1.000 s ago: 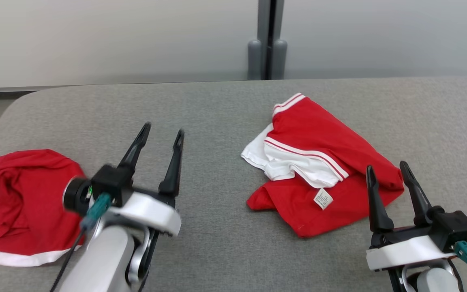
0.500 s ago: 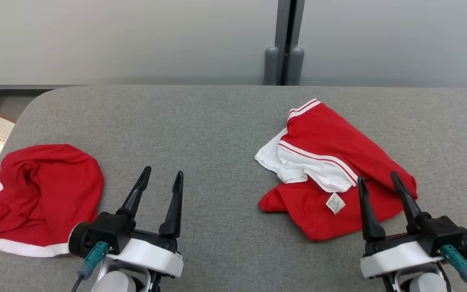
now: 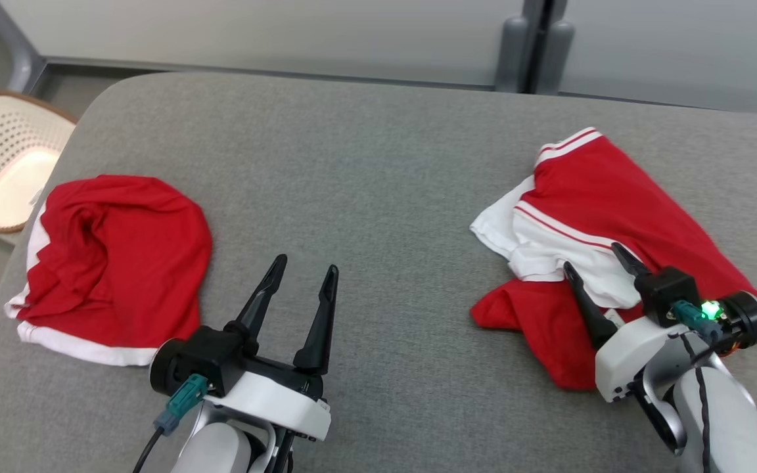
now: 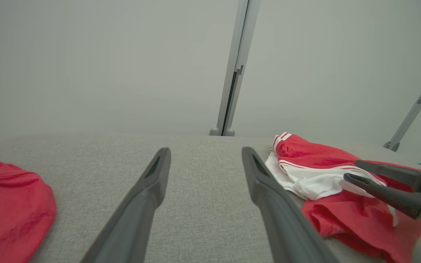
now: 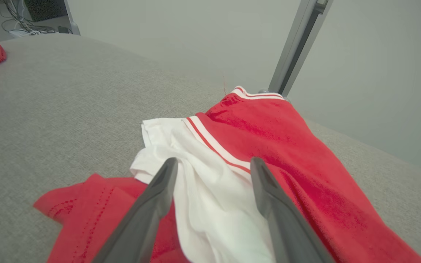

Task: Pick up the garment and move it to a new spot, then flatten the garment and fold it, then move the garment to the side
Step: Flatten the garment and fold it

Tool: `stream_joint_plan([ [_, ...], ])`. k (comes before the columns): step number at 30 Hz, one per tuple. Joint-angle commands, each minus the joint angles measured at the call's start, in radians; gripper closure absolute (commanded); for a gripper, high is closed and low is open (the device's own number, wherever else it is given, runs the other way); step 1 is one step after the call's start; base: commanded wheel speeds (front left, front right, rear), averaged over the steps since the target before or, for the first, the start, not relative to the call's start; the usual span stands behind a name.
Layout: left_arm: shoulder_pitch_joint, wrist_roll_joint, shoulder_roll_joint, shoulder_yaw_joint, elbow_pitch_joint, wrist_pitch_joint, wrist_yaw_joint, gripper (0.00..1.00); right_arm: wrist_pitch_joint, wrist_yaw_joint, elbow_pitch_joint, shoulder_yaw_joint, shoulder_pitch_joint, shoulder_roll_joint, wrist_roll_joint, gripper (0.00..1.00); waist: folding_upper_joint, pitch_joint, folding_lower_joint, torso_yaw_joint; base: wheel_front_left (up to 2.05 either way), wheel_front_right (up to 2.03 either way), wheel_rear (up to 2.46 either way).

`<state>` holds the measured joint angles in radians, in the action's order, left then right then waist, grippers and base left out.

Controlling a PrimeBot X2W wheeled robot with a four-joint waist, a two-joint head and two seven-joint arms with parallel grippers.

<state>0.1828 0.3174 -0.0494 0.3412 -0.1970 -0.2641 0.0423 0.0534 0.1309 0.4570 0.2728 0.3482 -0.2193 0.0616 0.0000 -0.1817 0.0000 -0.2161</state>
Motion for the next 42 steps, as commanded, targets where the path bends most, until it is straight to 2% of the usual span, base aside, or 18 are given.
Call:
stream_joint_plan([
  [1,0.017,0.011,-0.002,0.007,0.003,0.000,-0.009,0.00,-0.021,0.000,0.020,0.008,0.022,-0.018,0.010,0.00,0.0000,-0.031,0.0000,-0.034,0.00,0.00,0.00],
  [7,0.032,0.026,-0.002,0.029,0.004,0.000,-0.019,0.00,-0.079,0.000,0.101,-0.022,0.063,-0.043,0.013,0.00,0.0000,-0.049,0.0000,-0.066,0.00,0.00,0.00],
  [8,0.032,0.026,-0.002,0.032,0.004,0.000,-0.021,0.00,-0.087,0.000,0.111,-0.027,0.065,-0.040,0.016,0.60,0.0000,-0.050,0.0000,-0.069,0.00,0.00,0.00],
  [9,0.031,0.027,-0.002,0.034,0.004,0.000,-0.024,0.00,-0.083,0.000,0.116,-0.032,0.069,-0.035,0.022,1.00,0.0000,-0.049,0.0000,-0.071,0.00,0.00,0.00],
  [22,-0.012,0.012,-0.003,0.020,-0.020,0.000,-0.028,0.00,0.066,0.000,0.077,-0.136,0.089,0.034,0.073,1.00,0.0000,0.041,0.0000,-0.037,0.00,0.00,0.00],
  [32,-0.058,-0.003,-0.003,-0.002,-0.027,0.000,-0.019,0.00,0.135,0.000,-0.094,-0.250,0.122,0.055,0.103,1.00,0.0000,0.130,0.0000,0.010,0.00,0.00,0.00],
  [36,-0.067,-0.003,-0.003,-0.007,-0.027,0.000,-0.016,0.00,0.126,0.000,-0.192,-0.189,0.152,0.057,0.149,1.00,0.0000,0.144,0.0000,0.015,0.00,0.00,0.00],
  [42,-0.077,0.004,-0.003,-0.012,-0.029,0.000,-0.012,0.00,0.102,0.000,-0.349,0.008,0.237,0.047,0.280,1.00,0.0000,0.168,0.0000,0.011,0.00,0.00,0.00],
])
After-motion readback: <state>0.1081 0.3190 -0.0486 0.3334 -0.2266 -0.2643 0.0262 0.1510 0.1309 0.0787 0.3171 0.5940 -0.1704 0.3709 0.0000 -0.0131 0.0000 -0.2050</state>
